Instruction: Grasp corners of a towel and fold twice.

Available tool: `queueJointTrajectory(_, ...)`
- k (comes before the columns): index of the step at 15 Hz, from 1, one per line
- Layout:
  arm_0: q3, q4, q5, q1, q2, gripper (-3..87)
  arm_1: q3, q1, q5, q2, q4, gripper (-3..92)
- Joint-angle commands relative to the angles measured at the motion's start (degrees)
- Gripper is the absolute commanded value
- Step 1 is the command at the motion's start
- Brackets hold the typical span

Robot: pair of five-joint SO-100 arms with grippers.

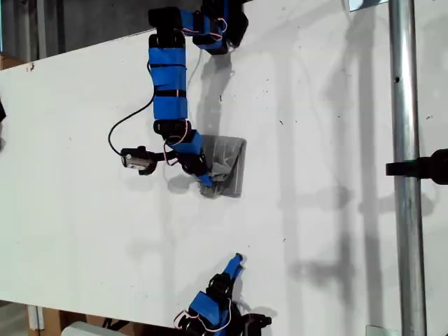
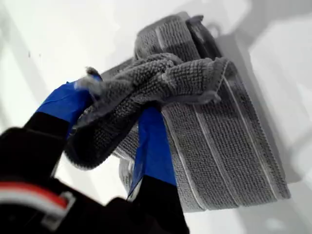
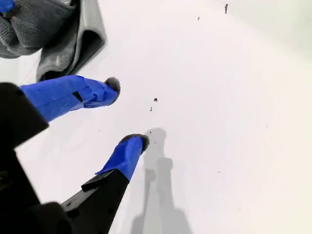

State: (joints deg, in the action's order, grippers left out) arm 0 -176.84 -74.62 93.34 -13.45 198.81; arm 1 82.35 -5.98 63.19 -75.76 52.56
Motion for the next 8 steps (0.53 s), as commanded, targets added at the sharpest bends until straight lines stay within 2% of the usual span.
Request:
queueJointTrajectory(1,-0.35,1.76,0.70,0.09,0.26,17.5,-2.81,-1.85,-1.14,-8.88,-1.76,14.0)
queueJointTrajectory(3,-0.70,1.67,0.79,0.44,0.26,17.8,1.41,-3.96,-1.93,-17.84,1.14,13.9)
queueJointTrajectory(6,-0.26,1.93,-0.97,2.11,0.26,17.8,3.60,-3.43,-1.93,-17.14,-0.53,13.9)
queueJointTrajectory(8,-0.62,1.76,0.62,1.93,0.26,18.4,10.02,-3.87,-1.93,-24.87,-2.37,13.4)
